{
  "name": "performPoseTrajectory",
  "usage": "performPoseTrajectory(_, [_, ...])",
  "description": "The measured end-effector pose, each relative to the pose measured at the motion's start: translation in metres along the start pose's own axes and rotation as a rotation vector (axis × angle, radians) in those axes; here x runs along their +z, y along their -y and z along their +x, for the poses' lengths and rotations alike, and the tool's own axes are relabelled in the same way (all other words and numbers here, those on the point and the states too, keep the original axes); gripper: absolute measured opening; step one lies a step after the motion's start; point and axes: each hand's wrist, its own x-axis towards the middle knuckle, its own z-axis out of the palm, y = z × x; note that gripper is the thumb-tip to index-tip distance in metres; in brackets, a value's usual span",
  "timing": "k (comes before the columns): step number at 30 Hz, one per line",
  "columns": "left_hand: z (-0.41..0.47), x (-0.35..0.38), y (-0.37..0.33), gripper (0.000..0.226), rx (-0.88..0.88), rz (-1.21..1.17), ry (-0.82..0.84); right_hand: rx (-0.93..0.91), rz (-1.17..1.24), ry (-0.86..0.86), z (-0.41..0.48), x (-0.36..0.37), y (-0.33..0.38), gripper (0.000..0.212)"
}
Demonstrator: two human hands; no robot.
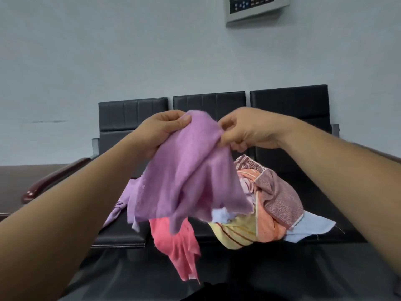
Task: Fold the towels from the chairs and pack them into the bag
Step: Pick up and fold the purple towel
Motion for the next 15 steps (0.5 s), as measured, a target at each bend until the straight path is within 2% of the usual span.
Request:
performPoseTrajectory(2, [-0.003,0.003,-0.001,0.027,-0.013,0.085,0.055,0.06,0.14,0.084,0.002,0.009,-0.002,0.039])
performPoseTrajectory(3, [-0.004,0.005,0.0,0.02,-0.017,0.169,0.083,0.076,0.223,0.135,0.002,0.016,-0.003,0.039])
performPoseTrajectory(5, [-0.005,0.01,0.004,0.014,-0.034,0.342,0.132,0.108,0.22,0.147,0.003,0.031,-0.011,0.026])
performPoseTrajectory(7, [-0.005,0.014,0.01,0.027,-0.04,0.387,0.115,0.11,0.133,0.016,0.007,0.04,-0.021,0.01])
performPoseTrajectory(9, [-0.006,0.013,0.015,0.032,-0.071,0.284,0.09,0.06,0.194,-0.144,0.013,0.038,-0.028,0.016])
performPoseTrajectory(11, [-0.01,0.008,0.024,0.033,-0.169,0.185,0.201,0.018,0.34,-0.276,0.014,0.03,-0.029,0.017])
performPoseTrajectory(13, [-0.015,0.003,0.036,0.036,-0.255,0.222,0.275,0.001,0.444,-0.361,0.014,0.022,-0.032,0.02])
performPoseTrajectory(15, [-0.018,0.001,0.047,0.036,-0.251,0.139,0.265,0.014,0.434,-0.404,0.013,0.015,-0.038,0.02])
